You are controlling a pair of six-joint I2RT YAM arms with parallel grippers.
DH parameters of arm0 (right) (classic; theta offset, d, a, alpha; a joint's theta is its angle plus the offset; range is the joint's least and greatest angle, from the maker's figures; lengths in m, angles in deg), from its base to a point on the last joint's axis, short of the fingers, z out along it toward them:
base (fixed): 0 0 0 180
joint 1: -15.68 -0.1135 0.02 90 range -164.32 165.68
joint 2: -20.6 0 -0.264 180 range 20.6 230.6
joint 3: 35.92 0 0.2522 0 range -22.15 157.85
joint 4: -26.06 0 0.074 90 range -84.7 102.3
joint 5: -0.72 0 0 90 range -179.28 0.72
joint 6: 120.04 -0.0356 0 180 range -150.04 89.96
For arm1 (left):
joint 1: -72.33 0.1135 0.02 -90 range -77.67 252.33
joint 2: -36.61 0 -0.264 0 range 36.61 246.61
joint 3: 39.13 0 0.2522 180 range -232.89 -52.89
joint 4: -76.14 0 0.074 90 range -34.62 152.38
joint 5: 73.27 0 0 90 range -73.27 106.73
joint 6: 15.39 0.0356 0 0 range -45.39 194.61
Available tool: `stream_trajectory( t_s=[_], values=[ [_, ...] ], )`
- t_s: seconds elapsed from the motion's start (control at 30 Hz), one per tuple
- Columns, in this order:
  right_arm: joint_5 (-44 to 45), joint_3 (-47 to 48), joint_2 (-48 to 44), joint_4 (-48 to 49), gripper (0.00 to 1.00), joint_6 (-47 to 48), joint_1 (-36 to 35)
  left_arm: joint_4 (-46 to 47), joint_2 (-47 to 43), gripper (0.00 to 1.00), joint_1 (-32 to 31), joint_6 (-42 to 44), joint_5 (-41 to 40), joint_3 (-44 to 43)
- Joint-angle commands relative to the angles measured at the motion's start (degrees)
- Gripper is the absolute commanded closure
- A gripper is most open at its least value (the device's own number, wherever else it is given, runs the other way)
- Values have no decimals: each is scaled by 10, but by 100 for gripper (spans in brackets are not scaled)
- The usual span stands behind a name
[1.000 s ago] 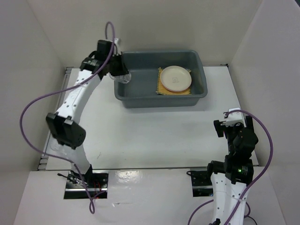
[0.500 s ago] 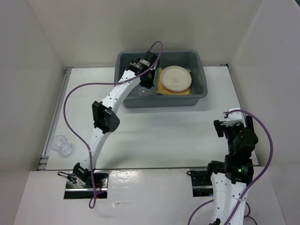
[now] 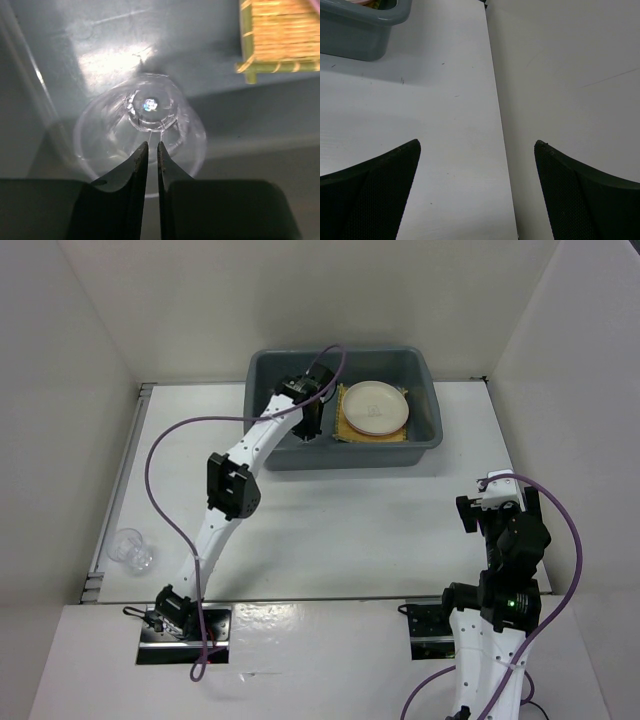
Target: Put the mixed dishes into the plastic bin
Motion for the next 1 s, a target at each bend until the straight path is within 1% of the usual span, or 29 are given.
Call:
stream_trajectory(
  t_s=[0.0,0.07,0.1,0.13,0.17,0.2,0.23,0.27,0.3,0.33,0.37,0.4,0.43,0.47,0.5,0.53,0.57,0.6,0.63,0.67,0.73,0.77,0.8,0.83,0.9,0.97],
  values=[
    [5,-3,5,12,1,4,-1,-19,-16,81,-2,0,-43,-36],
    [5,-3,5,12,1,4,-6,-19,-48,81,-2,-6,-60,-53],
    [5,-3,5,12,1,4,-6,-19,-64,79,-2,-6,-75,-59],
    [5,-3,0,12,1,4,-6,-19,-98,77,-2,-6,-86,-66],
    [5,-3,0,12,1,4,-6,-13,-118,73,-7,-6,-110,-75],
    [5,-3,0,12,1,4,-6,-13,-138,66,-7,-6,-125,-82],
    [5,-3,0,12,1,4,-6,-8,-181,58,-14,-6,-143,-88],
    [5,-3,0,12,1,4,-6,-8,-206,53,-14,-6,-158,-89],
    [5,-3,0,12,1,4,-6,-8,-229,42,-14,-6,-185,-79],
    [5,-3,-6,12,1,4,-6,-8,-274,31,-14,-6,-204,-64],
    [5,-3,-6,12,1,4,-6,-8,-298,7,-14,-12,-259,-42],
    [5,-3,-6,17,1,4,-6,-17,-320,0,-9,-22,-282,-12],
    [5,-3,-6,17,1,4,-6,-32,-364,0,2,-35,-291,55],
    [5,-3,-12,17,1,4,-6,-46,-383,0,19,-84,-301,91],
    [5,-3,-12,17,1,4,-6,-56,-428,0,57,-108,-316,136],
    [5,-3,-12,17,1,4,-11,-56,-455,0,79,-128,-321,193],
    [5,-3,-17,17,1,4,-11,-39,-484,0,101,-163,-321,335],
    [5,-3,-17,17,1,4,-11,14,-553,0,146,-182,-327,419],
    [5,-3,-17,17,1,4,-11,46,-590,0,167,-204,-321,573],
    [5,-3,-17,17,1,4,-11,109,-657,0,212,-204,-289,636],
    [5,-3,-17,17,1,4,-11,151,-714,0,253,-215,-265,736],
    [5,-3,-17,17,1,4,-17,176,-757,0,287,-227,-256,776],
    [5,-3,-17,17,1,4,-17,176,-772,0,304,-240,-245,832],
    [5,-3,-17,17,1,4,-17,183,-793,0,334,-261,-236,855],
    [5,-3,-12,17,1,4,-17,178,-798,0,360,-285,-224,894],
    [5,-3,-12,17,1,4,-17,152,-786,0,380,-330,-224,901]
  ],
)
